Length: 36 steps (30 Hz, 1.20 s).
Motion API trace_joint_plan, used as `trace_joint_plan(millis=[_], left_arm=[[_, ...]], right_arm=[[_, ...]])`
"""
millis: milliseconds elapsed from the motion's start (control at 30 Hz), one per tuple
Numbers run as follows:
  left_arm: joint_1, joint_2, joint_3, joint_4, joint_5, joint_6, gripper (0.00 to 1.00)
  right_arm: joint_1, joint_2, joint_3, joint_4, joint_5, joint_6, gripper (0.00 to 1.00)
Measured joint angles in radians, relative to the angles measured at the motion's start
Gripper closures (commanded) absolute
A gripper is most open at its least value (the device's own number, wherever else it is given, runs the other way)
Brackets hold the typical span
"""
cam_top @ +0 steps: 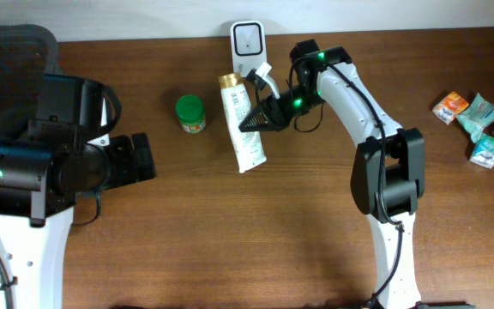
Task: Scan the item barcode
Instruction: 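Lift the conditioner tube and hold it toward the scanner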
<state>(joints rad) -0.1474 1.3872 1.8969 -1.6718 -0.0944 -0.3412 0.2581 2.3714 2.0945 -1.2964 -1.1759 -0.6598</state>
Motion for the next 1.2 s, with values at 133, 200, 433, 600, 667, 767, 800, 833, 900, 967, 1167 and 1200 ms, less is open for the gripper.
trace_joint_plan(millis=[133,200,433,600,667,767,800,833,900,967,1167,1200], left_arm=[[0.0,0.0,0.0,0.0,0.0,0.0,0.01],[0.0,0.0,0.0,0.0,0.0,0.0,0.01],[0.0,0.0,0.0,0.0,0.0,0.0,0.01],[0.0,0.0,0.0,0.0,0.0,0.0,0.01],[0.0,0.0,0.0,0.0,0.0,0.0,0.01],[0.0,0.0,0.0,0.0,0.0,0.0,0.01],[0.0,0.0,0.0,0.0,0.0,0.0,0.01],[0.0,0.0,0.0,0.0,0.0,0.0,0.01],[0.0,0.0,0.0,0.0,0.0,0.0,0.01],[0.0,0.0,0.0,0.0,0.0,0.0,0.01],[0.0,0.0,0.0,0.0,0.0,0.0,0.01],[0.0,0.0,0.0,0.0,0.0,0.0,0.01]], right_arm=[[-0.007,0.0,0.0,0.0,0.0,0.01,0.95],[-0.007,0.0,0.0,0.0,0.0,0.013,0.96],[-0.021,0.0,0.0,0.065,-0.003,0.145,0.96],[-0.047,0.0,0.0,0.065,0.01,0.194,0.96],[-0.05,0.0,0.0,0.065,0.013,0.202,0.96],[-0.05,0.0,0.0,0.065,0.019,0.212,0.96],[-0.05,0.0,0.0,0.065,0.021,0.212,0.96],[-0.05,0.0,0.0,0.065,0.025,0.213,0.96],[-0.05,0.0,0.0,0.065,0.027,0.214,0.96],[-0.05,0.0,0.0,0.065,0.027,0.214,0.96],[-0.05,0.0,0.0,0.065,0.027,0.215,0.96],[-0.05,0.0,0.0,0.065,0.027,0.216,0.96]])
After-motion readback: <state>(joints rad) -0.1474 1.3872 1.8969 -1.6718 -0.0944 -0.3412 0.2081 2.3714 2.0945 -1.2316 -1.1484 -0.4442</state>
